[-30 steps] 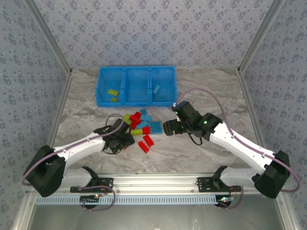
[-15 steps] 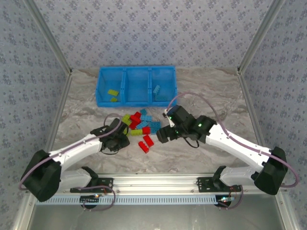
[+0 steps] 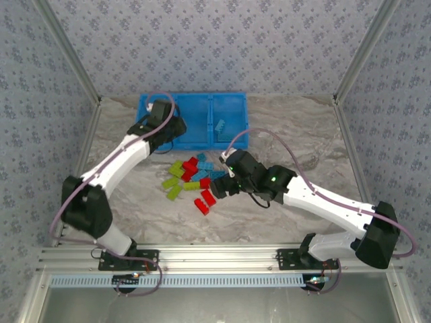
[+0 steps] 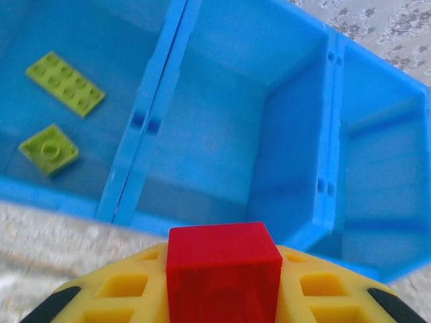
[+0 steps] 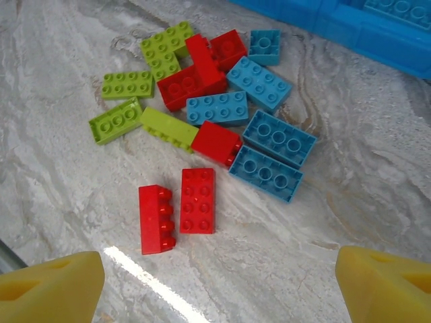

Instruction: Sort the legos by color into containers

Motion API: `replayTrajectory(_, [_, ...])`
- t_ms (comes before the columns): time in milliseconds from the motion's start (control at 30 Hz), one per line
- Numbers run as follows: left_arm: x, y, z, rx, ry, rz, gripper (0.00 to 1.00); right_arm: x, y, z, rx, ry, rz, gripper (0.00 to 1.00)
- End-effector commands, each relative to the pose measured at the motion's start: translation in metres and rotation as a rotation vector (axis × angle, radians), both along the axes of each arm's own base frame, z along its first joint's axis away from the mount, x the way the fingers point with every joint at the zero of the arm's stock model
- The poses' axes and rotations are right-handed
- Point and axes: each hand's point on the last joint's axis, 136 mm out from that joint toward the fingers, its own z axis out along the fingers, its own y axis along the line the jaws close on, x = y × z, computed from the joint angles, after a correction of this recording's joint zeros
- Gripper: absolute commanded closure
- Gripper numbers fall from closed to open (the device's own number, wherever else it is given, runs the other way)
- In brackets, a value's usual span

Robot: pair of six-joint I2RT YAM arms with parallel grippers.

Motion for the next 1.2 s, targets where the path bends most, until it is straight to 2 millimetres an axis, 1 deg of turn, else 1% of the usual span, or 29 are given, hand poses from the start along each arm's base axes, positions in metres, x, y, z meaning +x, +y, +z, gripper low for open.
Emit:
replayTrajectory(0, [0.034,-0.001,-0.003,0.044,-0.019,-0.006,0.77,0.008,-0.009,0.007,0.018,-0.026,-0.067,0.08])
replayTrajectory(100, [0.059,-0.005,-0.022,0.052,0.018,-0.004,0.74,0.008,-0.013,0.008,0.024,-0.028,-0.084,0.08])
replayTrajectory(167, [0.069,-0.011,-0.035,0.061,0.049,-0.016,0.66,0.007,-0.017,0.009,0.021,-0.028,-0.099,0.09])
replayTrajectory(233, [0.074,-0.015,-0.043,0.064,0.075,-0.025,0.57,0.008,-0.022,0.008,0.015,-0.028,-0.113,0.08])
replayTrajectory(267, [0.076,-0.016,-0.045,0.06,0.083,-0.027,0.55,0.008,-0.024,0.007,0.011,-0.026,-0.125,0.08])
replayTrajectory(333, [0.075,-0.018,-0.043,0.05,0.083,-0.03,0.53,0.011,-0.032,0.006,0.002,-0.025,-0.164,0.08])
replayTrajectory(400, [0.072,-0.019,-0.034,0.035,0.07,-0.034,0.5,0.015,-0.04,0.003,-0.001,-0.017,-0.212,0.08])
replayTrajectory(500, [0.058,-0.021,-0.011,0.016,0.045,-0.062,0.46,0.02,-0.048,-0.004,0.005,0.003,-0.265,0.08])
replayTrajectory(600, [0.023,-0.023,0.013,0.022,0.033,-0.113,0.42,0.023,-0.048,-0.018,-0.011,0.031,-0.29,0.05])
replayTrajectory(700, [-0.025,-0.032,0.036,0.037,-0.032,-0.201,0.39,0.029,-0.046,-0.039,-0.06,0.065,-0.315,0.01])
replayTrajectory(767, [-0.061,-0.039,0.053,0.101,-0.096,-0.287,0.37,0.036,-0.041,-0.054,-0.096,0.08,-0.329,0.0])
replayTrajectory(867, [-0.11,-0.046,0.071,0.238,-0.182,-0.459,0.35,0.045,-0.031,-0.076,-0.142,0.095,-0.315,0.0])
replayTrajectory(967, [-0.153,-0.042,0.074,0.349,-0.224,-0.63,0.34,0.053,-0.017,-0.096,-0.162,0.109,-0.269,0.02])
replayTrajectory(1000, [-0.165,-0.041,0.073,0.37,-0.231,-0.693,0.33,0.056,-0.013,-0.101,-0.17,0.111,-0.258,0.02])
replayTrajectory(1067, [-0.192,-0.033,0.063,0.407,-0.221,-0.811,0.29,0.061,-0.002,-0.112,-0.175,0.123,-0.216,0.03])
replayTrajectory(1167, [-0.217,-0.019,0.051,0.46,-0.231,-0.91,0.21,0.064,0.011,-0.127,-0.183,0.151,-0.183,0.03])
